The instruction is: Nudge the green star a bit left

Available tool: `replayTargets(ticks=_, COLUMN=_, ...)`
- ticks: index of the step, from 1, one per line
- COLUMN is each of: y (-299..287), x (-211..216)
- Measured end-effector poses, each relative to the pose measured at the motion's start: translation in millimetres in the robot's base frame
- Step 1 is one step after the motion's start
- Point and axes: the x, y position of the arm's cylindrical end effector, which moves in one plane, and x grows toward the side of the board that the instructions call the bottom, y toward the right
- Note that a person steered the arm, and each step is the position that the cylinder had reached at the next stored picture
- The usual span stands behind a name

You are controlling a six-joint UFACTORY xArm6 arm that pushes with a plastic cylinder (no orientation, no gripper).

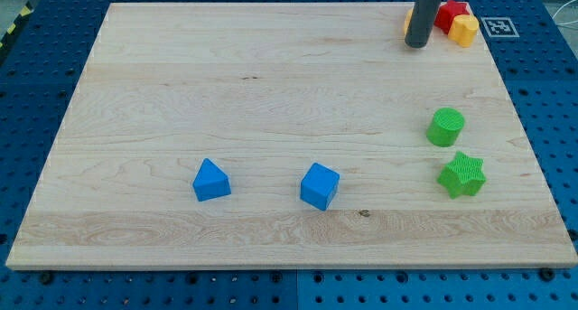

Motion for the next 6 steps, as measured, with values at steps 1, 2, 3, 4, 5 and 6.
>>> replayTargets(ticks=1, y=6.9, x=29.1)
replayTargets(ticks=2, y=48.3, x=49.8)
replayTargets(ticks=3, y=110.0, x=70.3)
replayTargets(ticks=4, y=128.9, x=129.5)
replayTargets(ticks=5, y=127.2, x=182.5)
replayTargets(ticks=6, y=103.3, x=223.9)
